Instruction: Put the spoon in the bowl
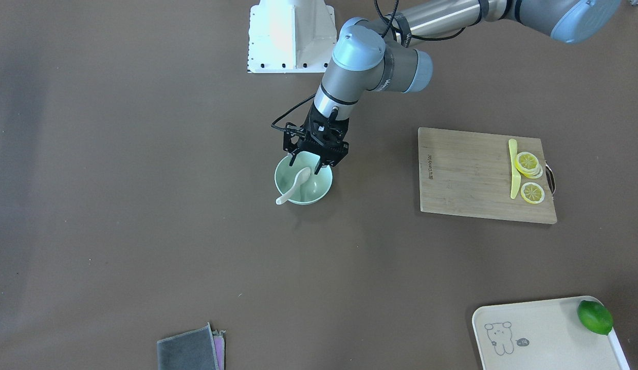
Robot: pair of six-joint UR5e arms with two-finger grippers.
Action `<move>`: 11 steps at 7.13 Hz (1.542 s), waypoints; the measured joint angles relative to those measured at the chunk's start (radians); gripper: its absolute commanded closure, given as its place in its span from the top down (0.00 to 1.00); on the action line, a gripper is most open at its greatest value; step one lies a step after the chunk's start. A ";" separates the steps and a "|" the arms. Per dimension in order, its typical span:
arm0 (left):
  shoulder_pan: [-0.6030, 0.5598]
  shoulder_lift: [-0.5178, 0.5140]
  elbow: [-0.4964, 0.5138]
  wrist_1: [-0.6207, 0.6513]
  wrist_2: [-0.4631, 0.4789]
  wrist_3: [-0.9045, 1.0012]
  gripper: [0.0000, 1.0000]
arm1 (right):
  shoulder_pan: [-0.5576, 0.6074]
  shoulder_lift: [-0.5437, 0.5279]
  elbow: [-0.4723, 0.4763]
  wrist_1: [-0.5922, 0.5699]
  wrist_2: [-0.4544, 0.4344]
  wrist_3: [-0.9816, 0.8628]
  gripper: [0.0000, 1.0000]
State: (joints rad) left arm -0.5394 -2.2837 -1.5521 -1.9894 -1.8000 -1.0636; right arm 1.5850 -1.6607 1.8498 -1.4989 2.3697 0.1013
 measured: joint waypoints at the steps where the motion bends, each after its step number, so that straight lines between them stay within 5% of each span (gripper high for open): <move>1: -0.030 0.030 -0.044 0.031 0.012 0.051 0.98 | 0.004 -0.009 0.001 0.000 -0.001 0.000 1.00; 4: -0.167 0.271 -0.251 0.089 -0.026 0.225 0.98 | 0.026 -0.062 0.002 0.001 0.001 -0.020 1.00; 6: -0.360 0.460 -0.324 0.086 -0.189 0.459 0.98 | 0.057 -0.113 0.000 0.000 0.004 -0.090 1.00; 9: -0.790 0.730 -0.335 0.066 -0.467 0.986 0.98 | 0.081 -0.178 0.003 -0.001 0.029 -0.123 1.00; 11: -0.975 0.832 -0.310 0.063 -0.501 1.144 0.98 | 0.043 -0.171 0.003 0.000 0.064 -0.093 1.00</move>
State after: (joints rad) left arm -1.5148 -1.4520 -1.8618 -1.9266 -2.3007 0.0808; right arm 1.6280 -1.8312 1.8528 -1.4992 2.4332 0.0087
